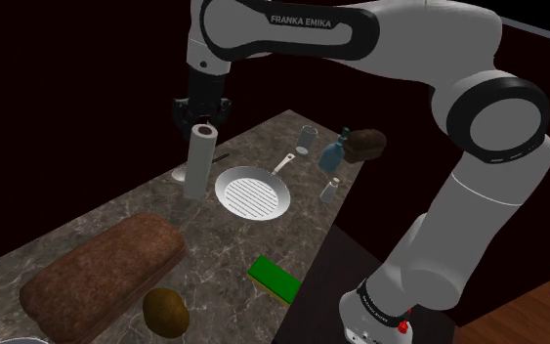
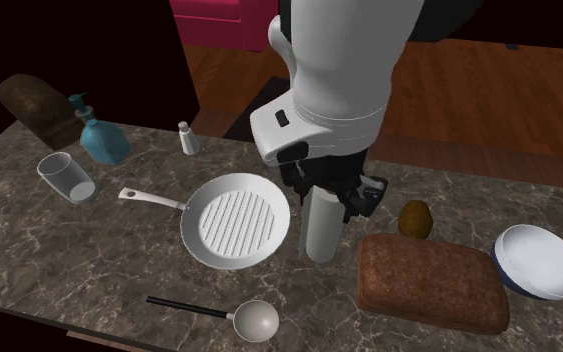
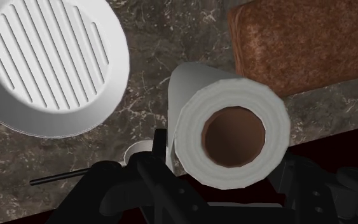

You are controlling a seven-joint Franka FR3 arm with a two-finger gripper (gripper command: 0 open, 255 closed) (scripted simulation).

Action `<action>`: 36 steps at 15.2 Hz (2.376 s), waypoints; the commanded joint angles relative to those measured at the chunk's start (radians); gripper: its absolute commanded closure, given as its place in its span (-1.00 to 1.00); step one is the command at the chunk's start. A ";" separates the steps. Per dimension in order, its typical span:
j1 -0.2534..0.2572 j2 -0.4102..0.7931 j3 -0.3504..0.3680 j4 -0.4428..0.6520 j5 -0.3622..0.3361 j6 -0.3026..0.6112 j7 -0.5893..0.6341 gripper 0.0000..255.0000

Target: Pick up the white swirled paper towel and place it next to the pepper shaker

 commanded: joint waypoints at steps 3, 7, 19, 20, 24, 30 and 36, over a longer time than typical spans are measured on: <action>0.001 0.004 0.000 0.058 -0.001 -0.054 0.003 1.00; 0.002 0.009 0.001 0.118 -0.003 -0.109 0.006 1.00; 0.012 0.054 0.005 0.342 -0.014 -0.289 0.022 1.00; 0.013 0.060 0.005 0.364 -0.016 -0.305 0.023 1.00; 0.020 0.091 0.007 0.463 -0.024 -0.374 0.030 1.00; 0.039 0.160 0.010 0.650 -0.042 -0.493 0.043 1.00; -0.057 -0.044 -0.025 0.383 0.012 -0.431 -0.066 1.00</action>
